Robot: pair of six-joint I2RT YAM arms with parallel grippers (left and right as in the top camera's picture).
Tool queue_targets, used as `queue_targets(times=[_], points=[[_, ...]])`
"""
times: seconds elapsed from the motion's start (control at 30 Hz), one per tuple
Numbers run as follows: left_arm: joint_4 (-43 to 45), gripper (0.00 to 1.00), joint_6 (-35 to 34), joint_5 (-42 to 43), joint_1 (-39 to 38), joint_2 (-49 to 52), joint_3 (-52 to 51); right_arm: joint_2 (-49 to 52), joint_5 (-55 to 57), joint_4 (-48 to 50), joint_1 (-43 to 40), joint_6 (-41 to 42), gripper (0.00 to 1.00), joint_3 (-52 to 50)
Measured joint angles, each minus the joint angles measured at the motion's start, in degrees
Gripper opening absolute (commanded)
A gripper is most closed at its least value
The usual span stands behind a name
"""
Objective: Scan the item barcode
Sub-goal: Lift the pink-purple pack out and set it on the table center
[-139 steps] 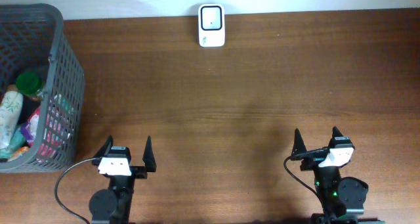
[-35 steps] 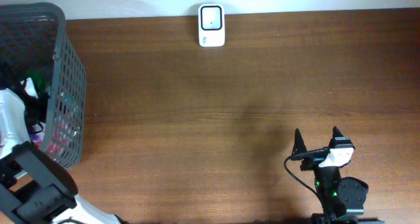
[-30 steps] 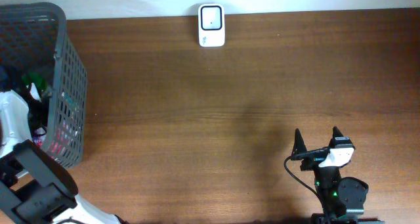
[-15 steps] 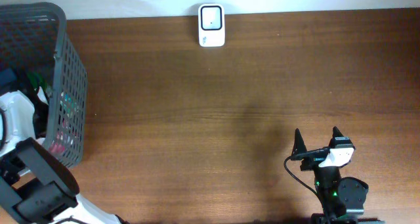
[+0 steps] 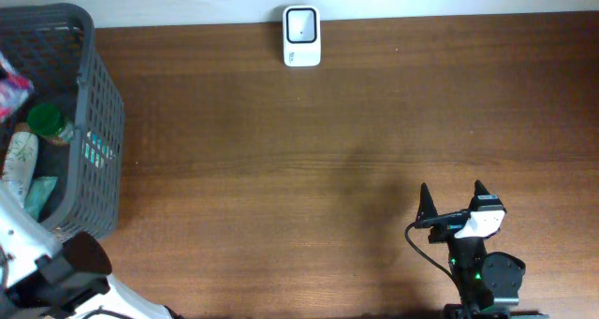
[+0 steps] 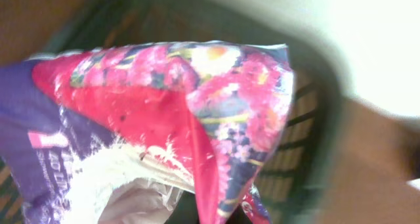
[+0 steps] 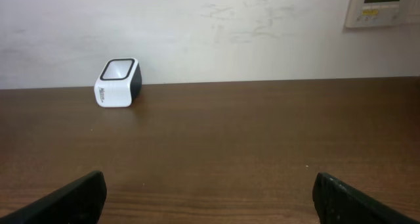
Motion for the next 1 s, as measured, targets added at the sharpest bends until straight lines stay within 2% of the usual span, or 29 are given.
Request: queue_targets(times=[0.07,0.23,0.33,0.4,0.5,0.6,0.77,1.0], points=[[0.5,0.00,-5.0,7.5,0.0,-0.7,4.6,0.0,0.0,0.0,0.0,0.0,0.99,0.0],[3.1,0.00,-16.0,23.4,-2.4,-3.4,7.0,0.0,0.0,0.0,0.0,0.0,0.99,0.0],[3.1,0.00,-17.6,28.9,-8.2,-3.7,7.1,0.0,0.0,0.0,0.0,0.0,0.99,0.0],[3.1,0.00,-15.7,31.0,-15.6,-3.7,7.1,0.0,0.0,0.0,0.0,0.0,0.99,0.0],[0.8,0.00,-12.9,26.8,-25.0,-3.7,7.1,0.0,0.0,0.0,0.0,0.0,0.99,0.0],[-2.8,0.00,-11.4,16.5,-36.7,-2.8,7.1,0.0,0.0,0.0,0.0,0.0,0.99,0.0],[-6.2,0.00,-10.6,6.1,-48.0,2.8,7.2,0.0,0.0,0.0,0.0,0.0,0.99,0.0],[-7.0,0.00,-10.4,1.8,-59.5,22.7,7.1,0.0,0.0,0.0,0.0,0.0,0.99,0.0]])
